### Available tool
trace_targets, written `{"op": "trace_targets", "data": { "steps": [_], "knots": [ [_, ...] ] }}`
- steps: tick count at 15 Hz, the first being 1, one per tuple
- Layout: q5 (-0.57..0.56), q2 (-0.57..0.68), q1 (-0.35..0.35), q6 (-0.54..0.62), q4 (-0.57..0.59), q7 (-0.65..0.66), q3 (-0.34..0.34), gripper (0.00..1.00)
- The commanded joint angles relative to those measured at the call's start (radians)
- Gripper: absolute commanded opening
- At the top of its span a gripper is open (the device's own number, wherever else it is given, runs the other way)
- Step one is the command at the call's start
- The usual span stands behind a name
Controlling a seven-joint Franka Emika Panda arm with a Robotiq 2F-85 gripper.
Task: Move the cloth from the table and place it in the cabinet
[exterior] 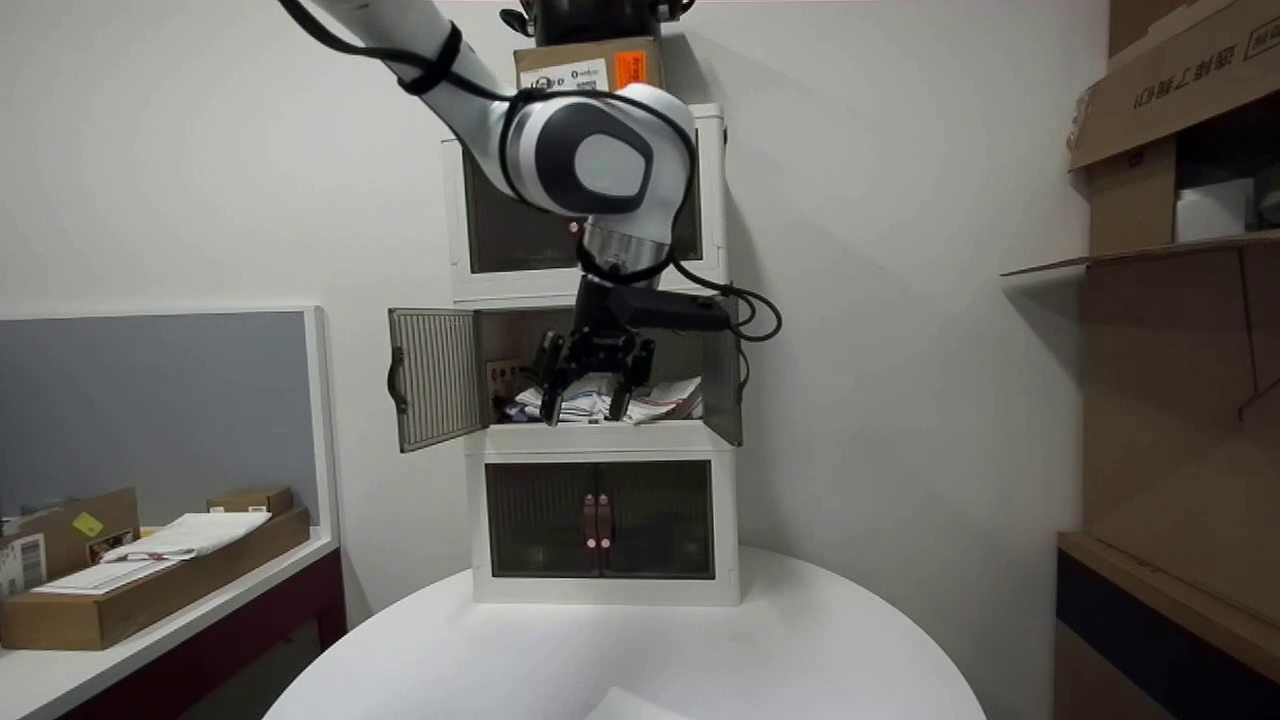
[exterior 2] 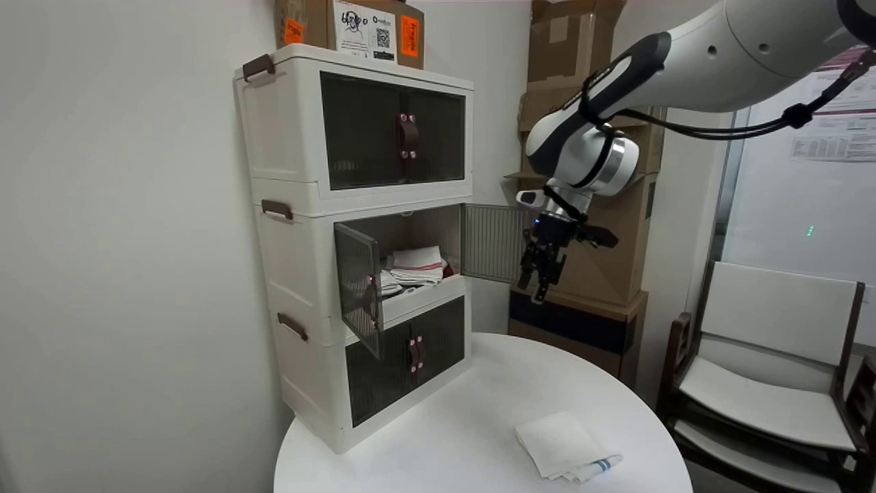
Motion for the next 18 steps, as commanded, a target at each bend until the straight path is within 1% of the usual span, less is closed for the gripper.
{"op": "trace_targets", "data": {
  "steps": [1,4,6,11,12,13,14,15,16,18],
  "knots": [
    [-0.027,0.025,0.116,0.277,-0.044,0.188,0.006,1.00],
    [-0.057,0.068,0.182,0.462,-0.052,0.405,0.022,1.00],
    [-0.108,0.109,0.214,0.552,-0.047,0.565,0.020,1.00],
    [-0.225,0.178,0.216,0.652,-0.034,0.914,0.002,1.00],
    [-0.258,0.188,0.217,0.662,-0.038,0.988,-0.008,1.00],
    [-0.281,0.198,0.217,0.668,-0.037,1.059,-0.014,0.97],
    [-0.309,0.199,0.222,0.661,-0.036,1.138,-0.022,0.99],
    [-0.274,0.184,0.184,0.645,-0.047,1.026,0.022,0.98],
    [-0.293,0.191,0.184,0.646,-0.047,1.076,0.017,0.99],
    [-0.299,0.195,0.186,0.646,-0.045,1.112,0.014,0.99]
  ]
}}
